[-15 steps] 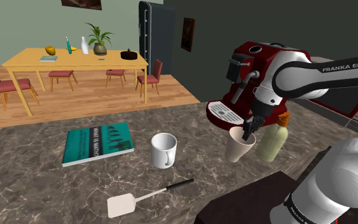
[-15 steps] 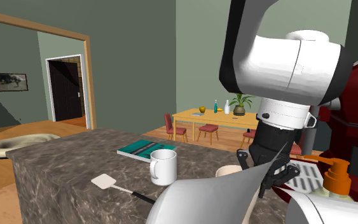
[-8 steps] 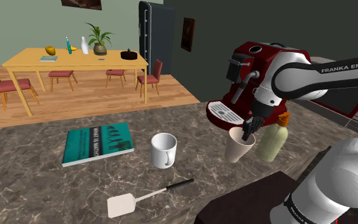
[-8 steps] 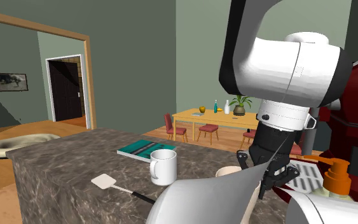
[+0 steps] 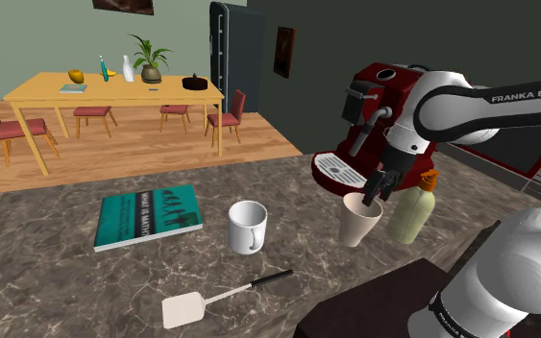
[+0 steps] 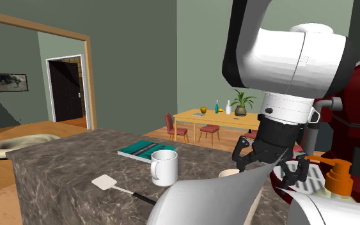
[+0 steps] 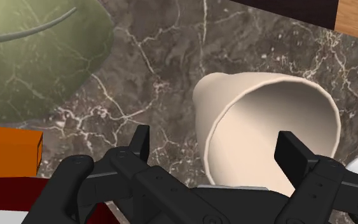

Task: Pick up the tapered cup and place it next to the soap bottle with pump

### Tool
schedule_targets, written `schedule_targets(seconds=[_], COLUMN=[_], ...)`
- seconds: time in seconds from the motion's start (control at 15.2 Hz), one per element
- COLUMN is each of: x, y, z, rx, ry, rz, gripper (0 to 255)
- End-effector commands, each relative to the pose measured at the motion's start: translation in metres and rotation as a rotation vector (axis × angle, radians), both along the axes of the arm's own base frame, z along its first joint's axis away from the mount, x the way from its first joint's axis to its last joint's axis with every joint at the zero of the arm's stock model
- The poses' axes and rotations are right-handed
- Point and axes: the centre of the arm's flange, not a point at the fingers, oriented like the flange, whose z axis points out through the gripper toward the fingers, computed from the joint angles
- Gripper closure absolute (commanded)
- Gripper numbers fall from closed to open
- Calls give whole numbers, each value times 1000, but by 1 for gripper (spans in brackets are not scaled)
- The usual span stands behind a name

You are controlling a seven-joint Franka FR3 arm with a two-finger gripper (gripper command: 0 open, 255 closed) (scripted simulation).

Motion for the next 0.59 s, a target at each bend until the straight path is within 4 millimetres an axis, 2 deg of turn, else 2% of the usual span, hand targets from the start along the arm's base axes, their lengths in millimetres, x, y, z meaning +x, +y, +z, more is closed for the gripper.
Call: schedule_targets(seconds=[0.0, 0.07, 0.53], x=[-2, -2, -2], y=[-4, -6, -6], z=[24, 34, 34], rx=[0, 0, 0], ry=[1, 1, 1], rz=[0, 0, 0], gripper=[0, 0, 0])
